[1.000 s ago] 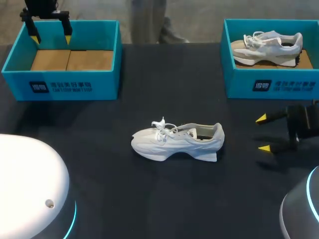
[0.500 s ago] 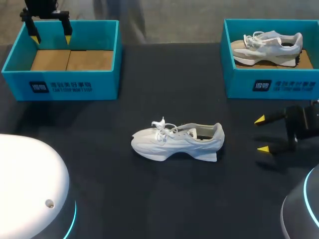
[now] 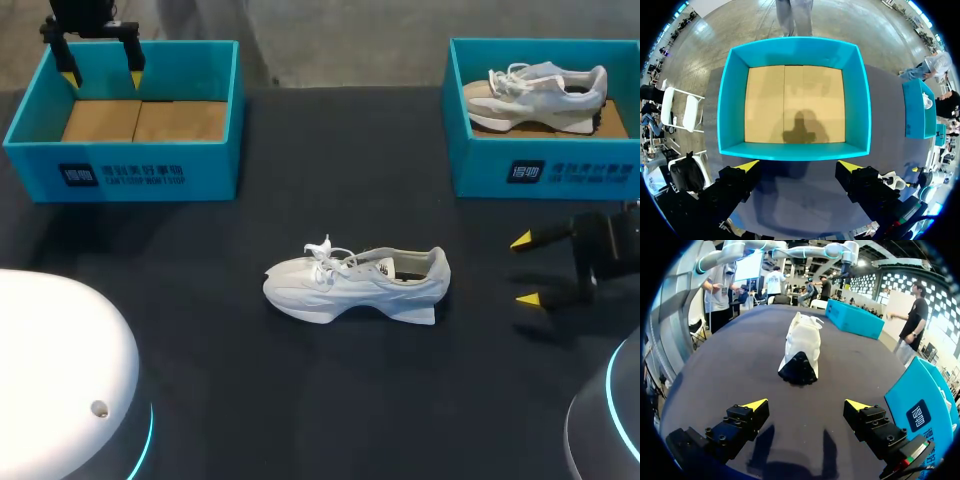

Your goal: Take the shoe out of the shoebox, open the shoe tongue, remove and reinsert the insole, then place the shoe into the shoebox

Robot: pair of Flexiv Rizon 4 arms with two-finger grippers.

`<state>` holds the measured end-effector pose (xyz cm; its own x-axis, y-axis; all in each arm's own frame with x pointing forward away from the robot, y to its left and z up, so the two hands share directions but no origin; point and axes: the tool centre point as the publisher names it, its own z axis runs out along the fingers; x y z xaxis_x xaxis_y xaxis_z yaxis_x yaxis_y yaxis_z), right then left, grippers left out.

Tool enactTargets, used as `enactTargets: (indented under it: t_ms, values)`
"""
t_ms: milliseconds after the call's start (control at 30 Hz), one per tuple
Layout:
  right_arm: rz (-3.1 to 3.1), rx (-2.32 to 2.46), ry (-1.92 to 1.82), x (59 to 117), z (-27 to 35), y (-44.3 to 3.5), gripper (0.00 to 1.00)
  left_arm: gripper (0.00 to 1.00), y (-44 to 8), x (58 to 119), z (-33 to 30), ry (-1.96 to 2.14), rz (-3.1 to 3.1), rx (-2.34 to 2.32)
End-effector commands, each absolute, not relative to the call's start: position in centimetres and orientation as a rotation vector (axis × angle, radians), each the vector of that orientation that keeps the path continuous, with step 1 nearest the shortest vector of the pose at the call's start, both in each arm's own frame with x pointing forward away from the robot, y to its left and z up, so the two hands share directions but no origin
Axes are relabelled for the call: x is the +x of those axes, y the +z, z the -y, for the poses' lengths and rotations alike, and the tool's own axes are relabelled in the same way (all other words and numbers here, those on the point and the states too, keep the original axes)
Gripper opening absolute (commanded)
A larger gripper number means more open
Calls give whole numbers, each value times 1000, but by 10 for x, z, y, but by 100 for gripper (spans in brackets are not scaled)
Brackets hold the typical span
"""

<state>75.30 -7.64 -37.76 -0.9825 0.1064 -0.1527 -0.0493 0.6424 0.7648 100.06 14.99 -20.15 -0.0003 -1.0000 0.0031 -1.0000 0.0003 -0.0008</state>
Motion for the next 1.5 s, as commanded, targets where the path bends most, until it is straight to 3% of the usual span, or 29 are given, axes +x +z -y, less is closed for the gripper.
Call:
enactTargets:
  t_ms: [33, 1500]
  values:
    - [-2678, 47, 1250, 753, 76, -378, 100, 100, -201, 1000, -150, 2, 2221, 2220]
    - [-2740, 240, 1276, 770, -31, -409, 100, 100, -201, 1000, -150, 2, 2221, 2220]
